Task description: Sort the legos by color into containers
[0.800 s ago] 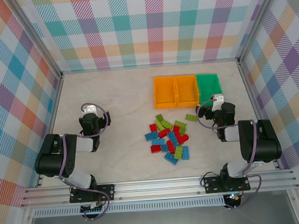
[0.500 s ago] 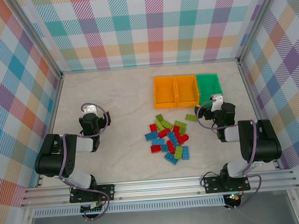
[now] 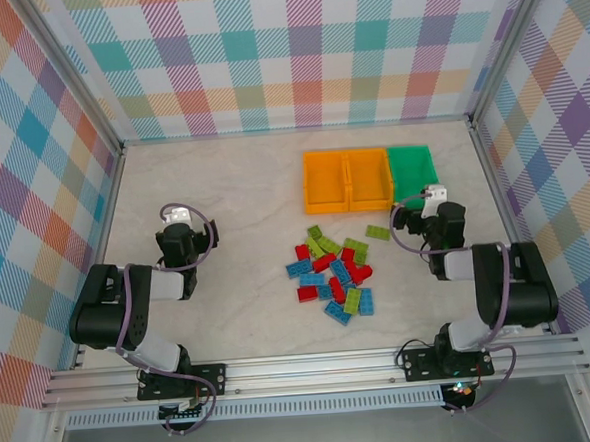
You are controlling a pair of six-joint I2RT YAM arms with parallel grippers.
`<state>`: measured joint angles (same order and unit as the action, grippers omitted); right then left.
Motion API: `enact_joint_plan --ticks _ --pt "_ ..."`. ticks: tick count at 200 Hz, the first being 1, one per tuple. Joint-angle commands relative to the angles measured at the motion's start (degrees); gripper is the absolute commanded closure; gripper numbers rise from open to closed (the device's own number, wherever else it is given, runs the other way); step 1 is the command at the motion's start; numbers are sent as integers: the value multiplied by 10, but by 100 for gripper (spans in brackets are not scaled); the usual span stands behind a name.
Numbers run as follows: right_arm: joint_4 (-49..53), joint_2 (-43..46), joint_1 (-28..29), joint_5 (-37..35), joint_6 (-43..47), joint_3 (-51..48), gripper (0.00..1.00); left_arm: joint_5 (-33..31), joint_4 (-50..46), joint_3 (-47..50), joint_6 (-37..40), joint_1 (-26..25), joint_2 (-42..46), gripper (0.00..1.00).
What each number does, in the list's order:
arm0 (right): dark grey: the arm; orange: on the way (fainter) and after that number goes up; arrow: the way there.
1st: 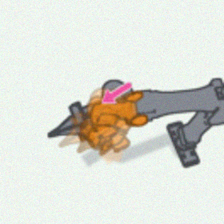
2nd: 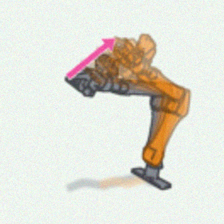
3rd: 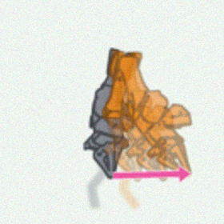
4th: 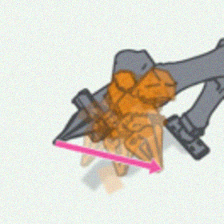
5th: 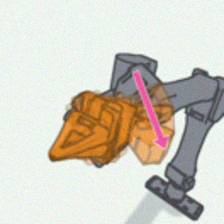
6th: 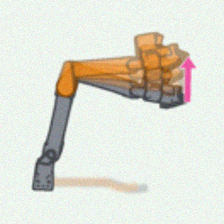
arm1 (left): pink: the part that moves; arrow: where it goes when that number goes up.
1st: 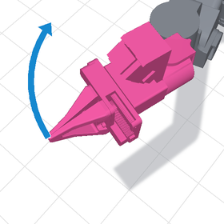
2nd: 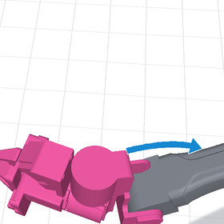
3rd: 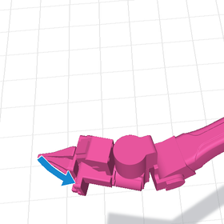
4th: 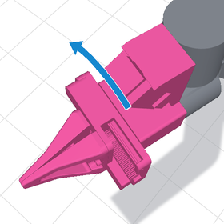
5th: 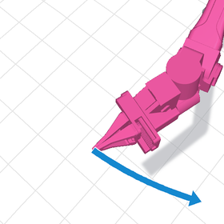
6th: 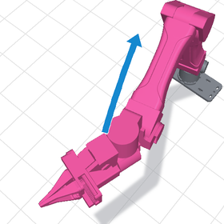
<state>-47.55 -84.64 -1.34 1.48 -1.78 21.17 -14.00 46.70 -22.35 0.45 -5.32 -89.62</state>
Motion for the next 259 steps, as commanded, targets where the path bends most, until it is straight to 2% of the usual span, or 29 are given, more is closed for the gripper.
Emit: enact_joint_plan --ticks 1,10,29,47,60,82,95,107,122,140,155,171,188,206,224,240,259 --pt "74 139 8 -100 -57 -9 0 4 14 -7 -6 1 2 0" --pt "156 218 6 -135 -112 -8 0 8 15 -6 -5 1 3 0" --pt "361 361 8 -126 -201 24 0 35 -19 -7 12 -3 45 0" --pt "545 436 8 -55 -261 79 0 25 -133 -15 6 -16 157 0" --pt "657 450 10 11 -286 125 0 53 -193 -13 3 -26 250 0" --pt "772 429 37 113 -295 182 0 113 -245 -10 3 -79 382 0" --pt "836 394 84 99 -280 216 0 141 -263 -15 4 -136 429 0" --pt "876 360 138 44 -267 240 0 155 -274 -20 12 -210 450 0" --pt "900 310 186 -10 -258 253 1 164 -304 -34 47 -316 453 0" --pt "905 250 218 -17 -257 262 3 154 -344 -40 122 -440 445 0" --pt "892 210 251 -38 -275 256 5 142 -349 -20 193 -525 433 0" --pt "870 176 280 -38 -303 238 12 150 -353 2 262 -583 417 0" --pt "834 153 302 -22 -334 210 19 146 -339 27 282 -607 407 0" --pt "787 142 309 -3 -375 182 28 136 -272 70 278 -607 404 0" --pt "718 157 310 -7 -460 140 47 123 -280 66 274 -607 409 0" --pt "665 169 311 -21 -535 106 44 117 -276 66 272 -607 407 0" --pt "659 149 312 -27 -589 110 40 109 -273 69 269 -607 405 0"
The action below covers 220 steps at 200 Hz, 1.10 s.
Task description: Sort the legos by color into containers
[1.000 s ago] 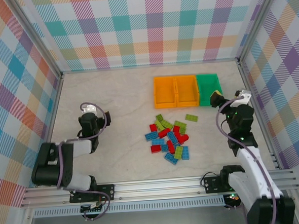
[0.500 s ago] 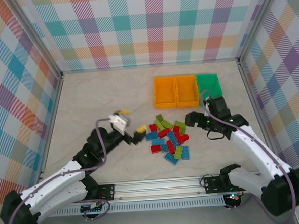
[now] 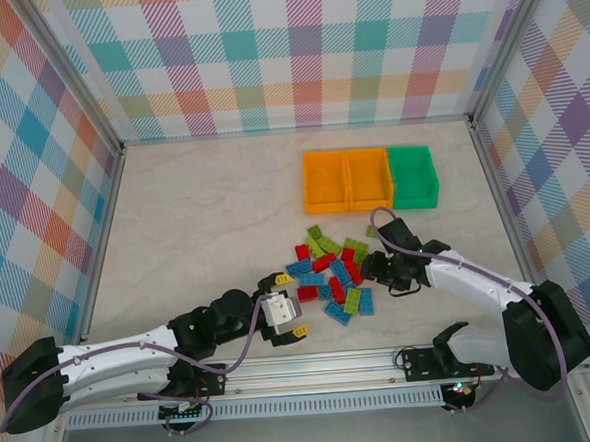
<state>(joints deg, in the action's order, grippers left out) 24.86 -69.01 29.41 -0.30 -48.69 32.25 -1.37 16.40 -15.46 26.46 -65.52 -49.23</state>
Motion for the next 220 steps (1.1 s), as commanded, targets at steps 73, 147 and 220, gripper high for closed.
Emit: enact_joint_plan --ticks 73,147,220 --pt "-87 -69 28 -25 -208 29 31 -20 47 -2 1 -5 -26 0" --pt "-81 -110 35 -57 -216 69 29 -24 52 -4 -4 -5 -39 0" --pt "-45 -142 72 -87 -253 75 51 -39 36 -8 -4 -5 -32 0"
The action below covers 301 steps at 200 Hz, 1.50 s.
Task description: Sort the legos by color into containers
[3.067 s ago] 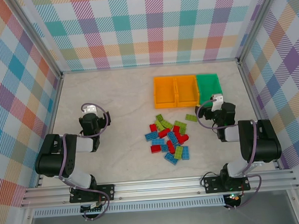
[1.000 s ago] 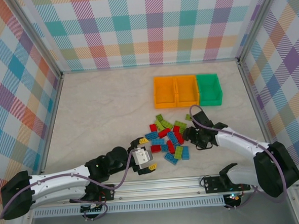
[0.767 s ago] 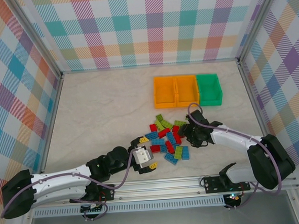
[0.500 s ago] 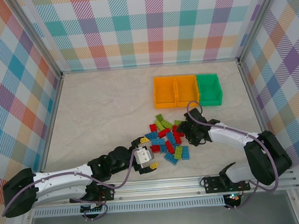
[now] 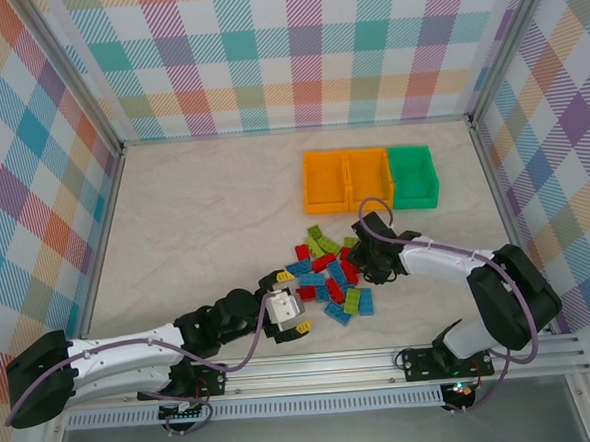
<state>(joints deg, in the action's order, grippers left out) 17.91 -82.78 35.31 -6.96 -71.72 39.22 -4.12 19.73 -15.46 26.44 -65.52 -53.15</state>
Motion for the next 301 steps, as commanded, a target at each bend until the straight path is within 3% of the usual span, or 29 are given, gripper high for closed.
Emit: enact_joint_plan --ticks 1,53,96,125,142,164,188,220,275,284,301 --pt "25 -4 13 -20 -24 5 52 -12 3 -8 -3 -5 8 0" --pt "21 20 14 -34 -28 -23 73 -17 -4 -6 -3 -4 22 0" --pt "70 98 14 -77 2 -27 85 -12 -1 -1 -2 -5 33 0" --pt "82 175 14 -96 77 1 92 -15 8 3 -7 -5 39 0" --pt "70 184 14 -100 181 58 94 -43 22 7 -25 -5 44 0" --pt "72 98 14 -85 336 199 93 -127 25 -1 -78 -4 56 0" --pt "100 -64 12 -72 459 380 94 -191 4 -5 -111 -4 86 0" --pt "172 -267 -23 -70 497 600 96 -282 -11 -2 -154 -1 122 0" --pt "158 -404 -62 3 467 674 93 -351 -58 -10 -220 30 152 0" --pt "150 -407 -65 9 461 666 87 -348 -62 -12 -224 35 151 0" --pt "140 -403 -69 12 453 652 67 -325 -70 -16 -223 42 147 0"
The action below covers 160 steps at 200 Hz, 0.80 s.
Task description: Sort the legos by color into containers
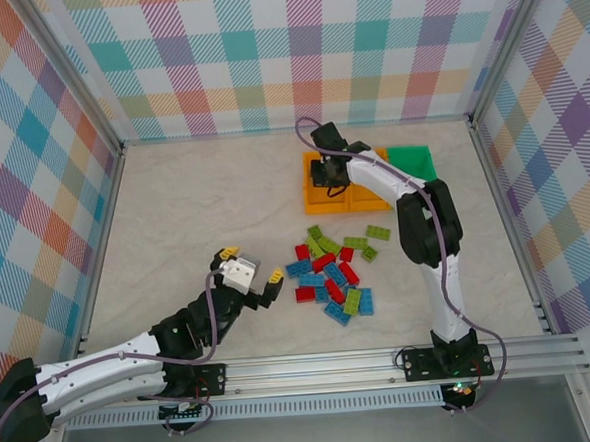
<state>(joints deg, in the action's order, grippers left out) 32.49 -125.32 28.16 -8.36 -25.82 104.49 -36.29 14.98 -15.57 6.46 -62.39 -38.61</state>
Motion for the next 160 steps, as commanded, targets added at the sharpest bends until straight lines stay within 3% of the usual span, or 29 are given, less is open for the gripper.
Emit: enact_joint_plan --ticks 1,30,70,93,127,160 --pt "-6 24 2 25 -6 -1 66 -1 -23 -15 -22 11 1 0" --pt "-4 56 2 21 0 -15 57 68 -30 -20 12 13 -21 0" --pt "-9 154 2 14 16 -84 55 115 -29 -30 29 13 -58 0" --pt "-21 259 2 32 23 -202 50 147 -33 -35 34 13 -66 0" --pt "4 410 -1 -28 -50 -399 46 233 -36 -38 44 13 -55 0" --pt "11 451 -2 12 -103 -511 41 344 -22 -31 65 13 -64 0"
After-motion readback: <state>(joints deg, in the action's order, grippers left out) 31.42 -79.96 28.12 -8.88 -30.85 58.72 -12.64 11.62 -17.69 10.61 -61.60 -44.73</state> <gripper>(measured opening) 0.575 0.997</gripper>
